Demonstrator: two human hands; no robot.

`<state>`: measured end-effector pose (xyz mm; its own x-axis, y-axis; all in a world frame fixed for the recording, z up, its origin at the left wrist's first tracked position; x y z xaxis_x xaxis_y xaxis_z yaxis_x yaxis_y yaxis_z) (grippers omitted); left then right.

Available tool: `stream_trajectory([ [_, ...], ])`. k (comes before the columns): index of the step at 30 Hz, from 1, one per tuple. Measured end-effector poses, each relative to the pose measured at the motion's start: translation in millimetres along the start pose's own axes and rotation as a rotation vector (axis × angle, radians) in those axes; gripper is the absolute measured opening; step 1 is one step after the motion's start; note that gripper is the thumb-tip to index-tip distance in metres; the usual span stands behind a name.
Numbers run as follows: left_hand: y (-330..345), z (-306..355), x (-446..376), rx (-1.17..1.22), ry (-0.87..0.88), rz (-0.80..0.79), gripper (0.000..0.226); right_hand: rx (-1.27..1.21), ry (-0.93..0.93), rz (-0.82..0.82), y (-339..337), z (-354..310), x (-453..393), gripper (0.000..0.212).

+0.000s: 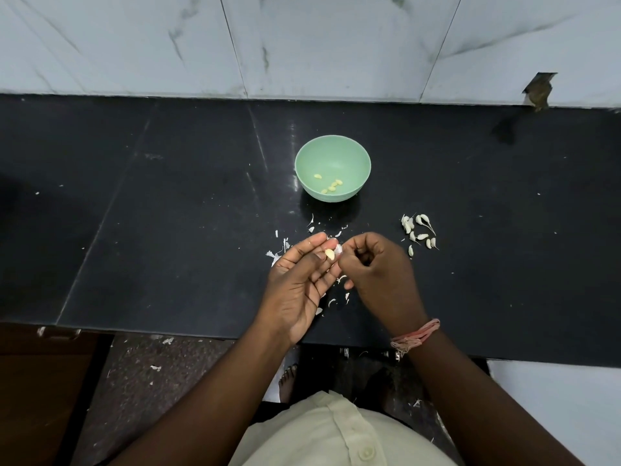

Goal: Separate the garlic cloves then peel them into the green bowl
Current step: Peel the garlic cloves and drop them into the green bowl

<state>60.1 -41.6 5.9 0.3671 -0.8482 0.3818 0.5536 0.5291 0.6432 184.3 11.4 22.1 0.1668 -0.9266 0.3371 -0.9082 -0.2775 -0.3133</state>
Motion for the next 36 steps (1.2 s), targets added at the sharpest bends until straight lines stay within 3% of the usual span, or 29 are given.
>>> stream_trajectory([
  [20, -6.6, 3.1, -1.4, 0.091, -0.074, -0.047, 0.035, 0.030, 0.004, 0.075, 7.4, -2.0, 5.0, 0.012],
  [27, -11.5, 14.1, -3.9, 0.197, -0.114, -0.047, 0.036, -0.089, 0.024, 0.170, 14.7, -1.5, 7.3, 0.010],
  [32, -17.1, 23.5, -6.7, 0.171, -0.085, -0.042, 0.033, 0.045, -0.025, 0.244, 24.8, 1.6, 14.7, 0.025],
  [36, -22.1, 27.1, -10.4, 0.120, -0.024, -0.029, 0.034, 0.192, -0.117, 0.308, 30.9, -3.0, 21.3, 0.017],
])
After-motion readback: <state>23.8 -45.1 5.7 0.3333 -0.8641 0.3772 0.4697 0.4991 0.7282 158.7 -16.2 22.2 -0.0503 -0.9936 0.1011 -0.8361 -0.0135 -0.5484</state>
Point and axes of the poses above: each hand's wrist, its own x-axis away from the middle knuckle, its own y-axis out of the palm, z = x × y, the point moved 2 cm from there along -x, towards the middle knuckle, and after that the axes turned 11 degrees about y, right-handed, at the moved point
